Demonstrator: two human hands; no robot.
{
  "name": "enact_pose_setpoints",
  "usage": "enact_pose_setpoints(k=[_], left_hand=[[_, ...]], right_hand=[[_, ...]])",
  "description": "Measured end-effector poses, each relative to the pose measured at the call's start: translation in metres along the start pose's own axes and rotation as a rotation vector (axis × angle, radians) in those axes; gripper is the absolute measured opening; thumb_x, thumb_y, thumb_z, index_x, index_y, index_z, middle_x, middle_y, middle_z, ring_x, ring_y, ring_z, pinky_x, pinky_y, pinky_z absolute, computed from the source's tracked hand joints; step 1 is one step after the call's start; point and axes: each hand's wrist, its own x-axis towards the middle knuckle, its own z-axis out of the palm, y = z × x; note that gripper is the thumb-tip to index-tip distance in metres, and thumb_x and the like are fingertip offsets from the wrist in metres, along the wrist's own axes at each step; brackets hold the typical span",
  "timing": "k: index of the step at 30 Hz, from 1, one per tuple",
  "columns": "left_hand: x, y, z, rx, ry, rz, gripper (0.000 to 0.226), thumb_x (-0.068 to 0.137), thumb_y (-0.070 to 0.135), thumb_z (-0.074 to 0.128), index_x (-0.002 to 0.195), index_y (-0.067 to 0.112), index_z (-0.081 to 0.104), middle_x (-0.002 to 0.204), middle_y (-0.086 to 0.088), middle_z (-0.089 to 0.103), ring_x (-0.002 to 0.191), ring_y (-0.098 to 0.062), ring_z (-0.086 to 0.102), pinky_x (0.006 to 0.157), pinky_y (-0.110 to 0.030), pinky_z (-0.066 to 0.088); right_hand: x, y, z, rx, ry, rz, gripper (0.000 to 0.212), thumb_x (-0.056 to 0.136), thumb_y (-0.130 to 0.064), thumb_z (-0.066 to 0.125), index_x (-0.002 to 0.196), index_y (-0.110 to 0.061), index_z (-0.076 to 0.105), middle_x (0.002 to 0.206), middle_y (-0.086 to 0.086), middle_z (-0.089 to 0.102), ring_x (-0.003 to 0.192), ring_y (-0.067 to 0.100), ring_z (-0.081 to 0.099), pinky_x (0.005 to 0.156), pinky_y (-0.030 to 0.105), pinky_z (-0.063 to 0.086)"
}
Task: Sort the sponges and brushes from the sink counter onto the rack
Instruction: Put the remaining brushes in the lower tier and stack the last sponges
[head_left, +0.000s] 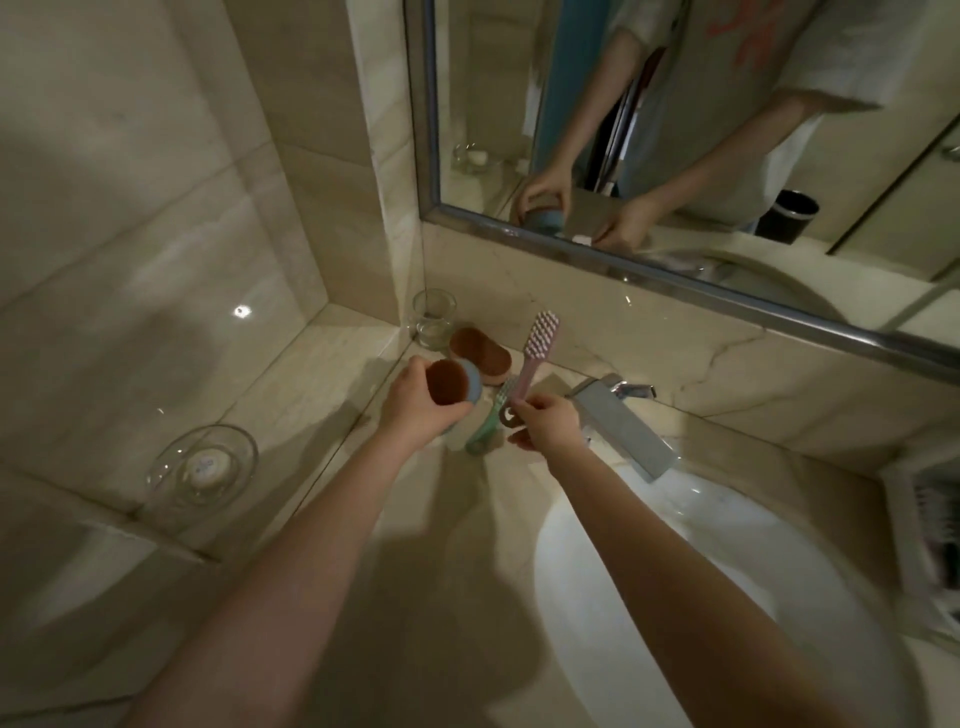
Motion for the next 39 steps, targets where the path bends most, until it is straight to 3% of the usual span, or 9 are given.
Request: enact_pose_setpoints(k=[5, 10, 13, 18, 21, 27, 31, 34, 39], left_hand=[[-0.021, 0.047, 0.005, -0.205, 0.053, 0.090, 0.064, 0.067, 0.034, 0.081, 0.116, 0.015, 0.044, 0.114, -0.001, 0.053, 0.104, -0.020, 0.053, 0.084, -0.027, 0.040], [-0.047, 0.104, 0.023, -0.373, 0.019, 0.195, 0.056, 0.067, 0.035, 0.081, 0.103, 0.025, 0.039, 0.110, -0.002, 0.052, 0.103, -0.021, 0.054, 0.085, -0.031, 0.044], [-0.069, 0.138, 0.043, -0.393, -0.013, 0.232, 0.056, 0.069, 0.035, 0.079, 0.107, 0.023, 0.040, 0.111, 0.000, 0.051, 0.102, -0.017, 0.052, 0.086, -0.030, 0.044], [-0.101, 0.175, 0.093, -0.397, -0.144, 0.246, 0.067, 0.072, 0.039, 0.076, 0.123, 0.020, 0.038, 0.120, 0.001, 0.049, 0.107, -0.015, 0.049, 0.086, -0.032, 0.044], [-0.117, 0.191, 0.123, -0.383, -0.189, 0.247, 0.066, 0.070, 0.041, 0.077, 0.119, 0.021, 0.038, 0.121, -0.001, 0.050, 0.109, -0.019, 0.051, 0.091, -0.037, 0.047], [-0.153, 0.215, 0.178, -0.385, -0.243, 0.250, 0.063, 0.072, 0.039, 0.076, 0.116, 0.015, 0.040, 0.117, -0.002, 0.051, 0.105, -0.018, 0.053, 0.083, -0.030, 0.043], [-0.176, 0.222, 0.214, -0.358, -0.239, 0.232, 0.059, 0.072, 0.038, 0.077, 0.111, 0.013, 0.041, 0.111, -0.002, 0.050, 0.099, -0.017, 0.052, 0.079, -0.026, 0.040], [-0.195, 0.229, 0.240, -0.352, -0.241, 0.223, 0.053, 0.074, 0.036, 0.076, 0.104, 0.015, 0.038, 0.106, -0.002, 0.050, 0.093, -0.016, 0.051, 0.077, -0.025, 0.039], [-0.213, 0.238, 0.275, -0.360, -0.321, 0.196, 0.052, 0.075, 0.039, 0.074, 0.102, 0.018, 0.035, 0.106, -0.003, 0.050, 0.097, -0.020, 0.054, 0.080, -0.030, 0.042]], right_hand=[[-0.033, -0.022, -0.050, 0.176, 0.052, -0.160, 0.020, 0.092, -0.008, 0.058, 0.073, -0.011, 0.062, 0.071, 0.010, 0.063, 0.056, 0.018, 0.058, 0.057, 0.026, 0.054], [-0.067, -0.032, -0.112, 0.206, 0.091, -0.290, 0.010, 0.095, -0.005, 0.053, 0.091, -0.005, 0.062, 0.075, 0.005, 0.064, 0.064, 0.015, 0.060, 0.062, 0.022, 0.052], [-0.085, -0.025, -0.151, 0.202, 0.117, -0.332, 0.016, 0.096, -0.006, 0.051, 0.084, -0.010, 0.060, 0.075, 0.006, 0.065, 0.062, 0.014, 0.060, 0.062, 0.022, 0.053], [-0.112, 0.008, -0.211, 0.227, 0.166, -0.312, 0.016, 0.096, -0.006, 0.050, 0.086, -0.011, 0.062, 0.078, 0.004, 0.065, 0.066, 0.014, 0.061, 0.068, 0.026, 0.054], [-0.122, 0.033, -0.245, 0.237, 0.179, -0.280, 0.016, 0.095, -0.006, 0.051, 0.085, -0.011, 0.062, 0.080, 0.005, 0.066, 0.071, 0.016, 0.061, 0.071, 0.027, 0.054], [-0.140, 0.085, -0.298, 0.207, 0.188, -0.256, 0.019, 0.095, -0.004, 0.052, 0.078, -0.010, 0.061, 0.075, 0.004, 0.065, 0.063, 0.014, 0.060, 0.061, 0.019, 0.053], [-0.151, 0.124, -0.322, 0.220, 0.148, -0.216, 0.011, 0.094, -0.004, 0.053, 0.093, 0.004, 0.061, 0.083, 0.010, 0.066, 0.067, 0.015, 0.063, 0.065, 0.020, 0.055], [-0.160, 0.153, -0.336, 0.213, 0.114, -0.198, 0.010, 0.093, -0.004, 0.055, 0.090, 0.003, 0.061, 0.085, 0.010, 0.068, 0.069, 0.014, 0.064, 0.068, 0.022, 0.055], [-0.176, 0.192, -0.367, 0.197, 0.116, -0.172, 0.019, 0.093, -0.003, 0.055, 0.099, 0.015, 0.059, 0.082, 0.008, 0.067, 0.062, 0.006, 0.064, 0.068, 0.022, 0.054]])
